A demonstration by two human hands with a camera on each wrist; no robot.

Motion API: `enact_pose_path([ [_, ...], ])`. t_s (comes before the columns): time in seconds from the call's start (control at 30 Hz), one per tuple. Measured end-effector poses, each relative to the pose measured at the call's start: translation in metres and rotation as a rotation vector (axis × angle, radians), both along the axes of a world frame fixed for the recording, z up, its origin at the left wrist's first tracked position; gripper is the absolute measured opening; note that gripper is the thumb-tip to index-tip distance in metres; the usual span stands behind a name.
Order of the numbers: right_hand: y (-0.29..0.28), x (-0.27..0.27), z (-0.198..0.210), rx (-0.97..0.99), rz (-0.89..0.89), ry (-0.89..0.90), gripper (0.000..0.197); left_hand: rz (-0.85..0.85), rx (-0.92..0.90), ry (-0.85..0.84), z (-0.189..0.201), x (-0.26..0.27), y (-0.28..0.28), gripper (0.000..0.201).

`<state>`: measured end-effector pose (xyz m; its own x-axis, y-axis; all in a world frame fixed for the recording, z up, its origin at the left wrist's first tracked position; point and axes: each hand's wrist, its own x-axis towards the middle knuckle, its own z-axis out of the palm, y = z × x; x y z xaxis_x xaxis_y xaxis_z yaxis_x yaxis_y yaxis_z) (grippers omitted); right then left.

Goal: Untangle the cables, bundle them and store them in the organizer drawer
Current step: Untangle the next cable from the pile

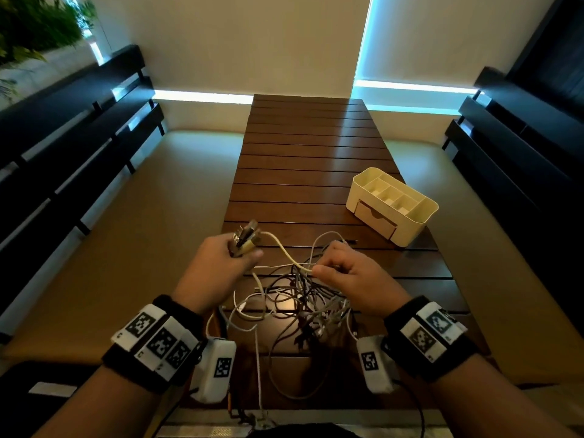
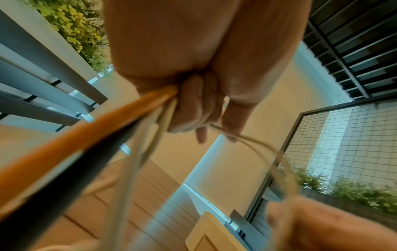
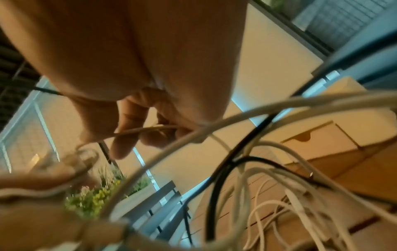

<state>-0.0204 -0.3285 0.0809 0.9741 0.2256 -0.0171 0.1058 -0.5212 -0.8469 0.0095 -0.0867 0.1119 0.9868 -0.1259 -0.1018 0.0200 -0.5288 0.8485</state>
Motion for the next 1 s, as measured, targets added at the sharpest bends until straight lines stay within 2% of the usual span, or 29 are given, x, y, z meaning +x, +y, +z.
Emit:
enact_pose_path([
  [0.13,-0.002,0.013,-0.015,-0.151,-0.067,-0.067,0.011,0.011,-0.122,-0.184,0.015,-0.007,-0.011,0.014],
  [0.23,0.001,0.023,-0.018,-0.209,-0.125,-0.226,0.012,0.012,-0.175,-0.294,0.020,-0.006,-0.023,0.006],
  [0.33,0.007,0.034,-0.015,-0.296,-0.129,-0.403,0.018,-0.035,-0.224,-0.353,0.022,-0.007,-0.033,0.020],
  [0.4,0.010,0.038,-0.015,-0.370,-0.108,-0.490,0.019,-0.048,-0.247,-0.388,0.024,-0.009,-0.037,0.020],
  [0.53,0.008,0.038,-0.023,-0.504,-0.115,-0.486,0.015,-0.028,-0.255,-0.447,0.027,-0.013,-0.039,0.027],
  [0.6,0.009,0.035,-0.027,-0.491,-0.108,-0.487,0.014,-0.063,-0.200,-0.401,0.024,-0.010,-0.040,0.019],
  [0.67,0.014,0.033,-0.025,-0.427,-0.100,-0.517,0.015,-0.130,-0.087,-0.257,0.018,-0.005,-0.042,0.007],
  [0.77,0.021,0.031,-0.012,-0.282,-0.105,-0.592,0.019,-0.224,-0.018,-0.054,0.004,-0.003,-0.046,0.027],
  [0.87,0.024,0.027,-0.004,-0.197,-0.113,-0.618,0.020,-0.222,-0.011,-0.059,0.000,-0.003,-0.046,0.035],
  [1.0,0.024,0.018,-0.006,-0.074,-0.126,-0.520,0.015,-0.201,-0.011,-0.094,0.006,-0.006,-0.047,0.029],
])
